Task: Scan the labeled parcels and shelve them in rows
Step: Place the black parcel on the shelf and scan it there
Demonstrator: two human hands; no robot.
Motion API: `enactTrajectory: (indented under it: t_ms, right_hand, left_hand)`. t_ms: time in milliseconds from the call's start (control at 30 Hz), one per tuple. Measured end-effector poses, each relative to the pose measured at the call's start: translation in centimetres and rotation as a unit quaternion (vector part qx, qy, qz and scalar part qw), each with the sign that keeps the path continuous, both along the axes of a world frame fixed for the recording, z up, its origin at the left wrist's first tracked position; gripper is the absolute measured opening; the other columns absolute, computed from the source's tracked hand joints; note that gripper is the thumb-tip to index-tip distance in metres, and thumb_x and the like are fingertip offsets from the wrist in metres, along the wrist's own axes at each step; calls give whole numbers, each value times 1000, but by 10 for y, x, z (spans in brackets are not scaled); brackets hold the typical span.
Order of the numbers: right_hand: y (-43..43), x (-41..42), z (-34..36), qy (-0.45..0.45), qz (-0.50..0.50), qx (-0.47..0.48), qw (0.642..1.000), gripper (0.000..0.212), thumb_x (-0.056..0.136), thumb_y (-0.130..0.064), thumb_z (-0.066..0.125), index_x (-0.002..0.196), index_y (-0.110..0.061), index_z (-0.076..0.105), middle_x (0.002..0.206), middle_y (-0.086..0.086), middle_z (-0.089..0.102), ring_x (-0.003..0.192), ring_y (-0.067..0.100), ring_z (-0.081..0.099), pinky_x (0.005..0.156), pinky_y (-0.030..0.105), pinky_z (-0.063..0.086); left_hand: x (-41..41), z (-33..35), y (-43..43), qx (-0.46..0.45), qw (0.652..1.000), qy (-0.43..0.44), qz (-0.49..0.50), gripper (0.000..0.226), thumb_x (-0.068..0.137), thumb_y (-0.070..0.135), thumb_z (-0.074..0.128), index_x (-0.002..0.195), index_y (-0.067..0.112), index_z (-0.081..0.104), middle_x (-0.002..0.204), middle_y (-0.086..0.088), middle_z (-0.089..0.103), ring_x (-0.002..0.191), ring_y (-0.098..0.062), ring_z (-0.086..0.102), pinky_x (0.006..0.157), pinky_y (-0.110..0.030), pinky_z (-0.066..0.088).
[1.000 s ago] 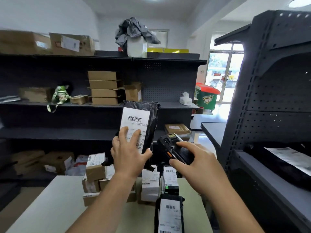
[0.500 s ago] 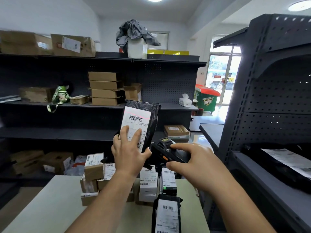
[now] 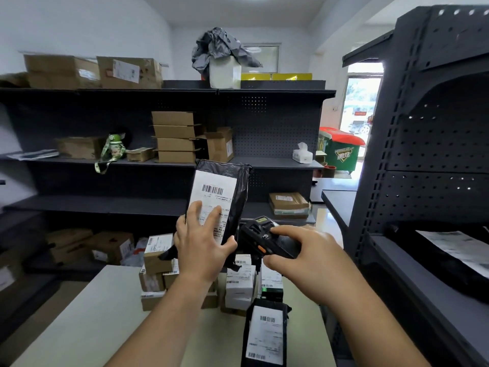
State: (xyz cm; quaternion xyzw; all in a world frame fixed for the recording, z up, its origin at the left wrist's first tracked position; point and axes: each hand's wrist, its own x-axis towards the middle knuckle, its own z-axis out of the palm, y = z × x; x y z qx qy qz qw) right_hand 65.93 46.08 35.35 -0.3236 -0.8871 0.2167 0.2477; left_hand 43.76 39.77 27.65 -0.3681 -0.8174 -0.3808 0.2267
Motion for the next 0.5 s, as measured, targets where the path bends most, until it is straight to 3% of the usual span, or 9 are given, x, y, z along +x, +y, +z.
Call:
enactTrajectory:
  t_ms: [133,267,500]
  right_hand:
    - [0,0,-24,67,-13,0,998,53,77,-53,69,128,-49,56,120,-23,54,104,2,54,83,25,48]
    - [-23,12,-46,127,-43,10,991,57,78,-54,70,132,-45,55,126,-20,53,112,4,53,91,33,52]
    - [-93,74,-43,213,-158,69,962,57,76,-50,73,130,-39,60,132,-12,54,123,9,50,103,36,45]
  left_hand:
    - [16,-1,-28,23,998,-36,-35,68,71,42,81,133,34,55,150,8,23,134,-22,25,108,-50,36]
    - [31,1,-62,55,995,-48,-72,64,69,38,83,127,35,58,147,11,27,131,-18,29,106,-44,38]
    - [80,17,-100,89,964,-72,-238,63,69,33,85,126,36,59,141,17,29,132,-13,31,104,-30,31]
